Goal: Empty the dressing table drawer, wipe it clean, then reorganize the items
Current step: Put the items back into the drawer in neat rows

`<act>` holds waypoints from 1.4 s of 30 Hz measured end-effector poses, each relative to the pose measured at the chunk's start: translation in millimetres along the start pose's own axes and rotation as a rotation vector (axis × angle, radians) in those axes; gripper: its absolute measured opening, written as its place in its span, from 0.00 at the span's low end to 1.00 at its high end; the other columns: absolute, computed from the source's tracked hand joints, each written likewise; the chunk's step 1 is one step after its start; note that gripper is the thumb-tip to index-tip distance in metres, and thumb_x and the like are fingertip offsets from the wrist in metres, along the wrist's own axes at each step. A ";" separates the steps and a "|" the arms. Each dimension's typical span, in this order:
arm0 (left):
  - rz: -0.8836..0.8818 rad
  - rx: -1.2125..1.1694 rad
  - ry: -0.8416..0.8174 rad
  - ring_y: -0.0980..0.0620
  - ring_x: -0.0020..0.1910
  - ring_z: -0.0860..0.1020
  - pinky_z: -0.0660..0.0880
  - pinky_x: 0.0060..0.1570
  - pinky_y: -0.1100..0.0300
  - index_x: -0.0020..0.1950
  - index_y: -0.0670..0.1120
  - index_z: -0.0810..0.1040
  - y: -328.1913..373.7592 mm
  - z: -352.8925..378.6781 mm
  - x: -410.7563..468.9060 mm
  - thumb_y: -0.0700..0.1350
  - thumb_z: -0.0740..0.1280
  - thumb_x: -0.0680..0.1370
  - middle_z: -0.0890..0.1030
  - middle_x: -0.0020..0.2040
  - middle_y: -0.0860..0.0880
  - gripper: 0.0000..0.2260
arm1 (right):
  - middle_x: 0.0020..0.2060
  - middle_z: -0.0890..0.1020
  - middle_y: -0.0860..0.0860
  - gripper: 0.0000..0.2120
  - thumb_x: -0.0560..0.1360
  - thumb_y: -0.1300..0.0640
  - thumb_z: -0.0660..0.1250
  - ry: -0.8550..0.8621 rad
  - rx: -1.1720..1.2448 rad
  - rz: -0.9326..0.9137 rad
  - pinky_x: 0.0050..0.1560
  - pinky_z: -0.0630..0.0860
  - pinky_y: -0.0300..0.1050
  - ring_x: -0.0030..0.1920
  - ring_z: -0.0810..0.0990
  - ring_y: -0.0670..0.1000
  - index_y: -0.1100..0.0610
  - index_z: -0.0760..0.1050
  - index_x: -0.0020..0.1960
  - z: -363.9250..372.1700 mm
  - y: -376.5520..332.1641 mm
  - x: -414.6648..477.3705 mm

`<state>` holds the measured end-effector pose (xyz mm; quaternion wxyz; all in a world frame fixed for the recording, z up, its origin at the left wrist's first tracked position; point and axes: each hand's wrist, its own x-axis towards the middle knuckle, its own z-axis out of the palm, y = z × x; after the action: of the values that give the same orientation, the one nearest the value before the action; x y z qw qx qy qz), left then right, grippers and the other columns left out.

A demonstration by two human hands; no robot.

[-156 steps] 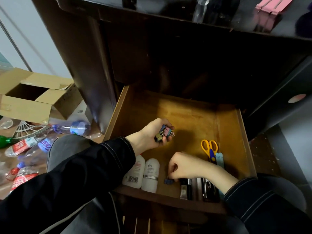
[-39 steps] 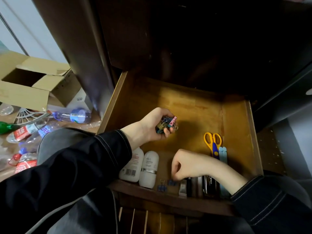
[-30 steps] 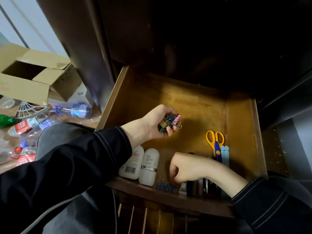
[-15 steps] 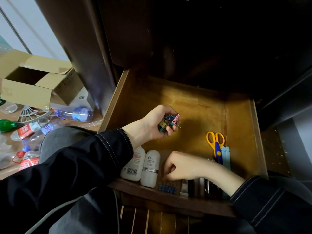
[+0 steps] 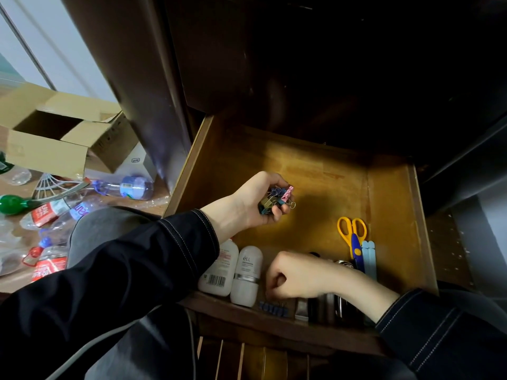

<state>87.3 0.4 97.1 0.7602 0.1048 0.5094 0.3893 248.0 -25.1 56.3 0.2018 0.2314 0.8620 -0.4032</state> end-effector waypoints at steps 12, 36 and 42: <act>-0.006 -0.011 -0.009 0.53 0.29 0.72 0.66 0.20 0.65 0.46 0.41 0.75 -1.0 -2.4 1.9 0.43 0.62 0.78 0.74 0.39 0.46 0.06 | 0.34 0.80 0.53 0.06 0.75 0.59 0.68 -0.039 -0.089 -0.027 0.40 0.74 0.51 0.35 0.76 0.53 0.58 0.82 0.41 -3.9 -1.4 -3.6; 0.012 -0.070 0.071 0.50 0.28 0.76 0.66 0.21 0.66 0.48 0.39 0.73 -6.7 -0.1 0.8 0.39 0.60 0.78 0.79 0.32 0.44 0.05 | 0.47 0.82 0.44 0.10 0.77 0.54 0.71 0.916 0.490 0.066 0.39 0.77 0.38 0.43 0.81 0.45 0.46 0.80 0.57 -52.8 1.2 -21.0; -0.005 -0.087 0.080 0.51 0.29 0.75 0.69 0.23 0.64 0.50 0.39 0.72 -8.8 0.8 2.1 0.38 0.60 0.78 0.75 0.37 0.44 0.05 | 0.48 0.82 0.43 0.09 0.75 0.55 0.73 0.914 0.477 0.075 0.45 0.81 0.44 0.40 0.82 0.45 0.46 0.80 0.53 -53.5 2.0 -22.2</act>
<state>92.6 -3.9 91.1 0.7441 0.0549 0.5222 0.4130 258.5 13.0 98.8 -0.2398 0.4544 0.7372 -0.4389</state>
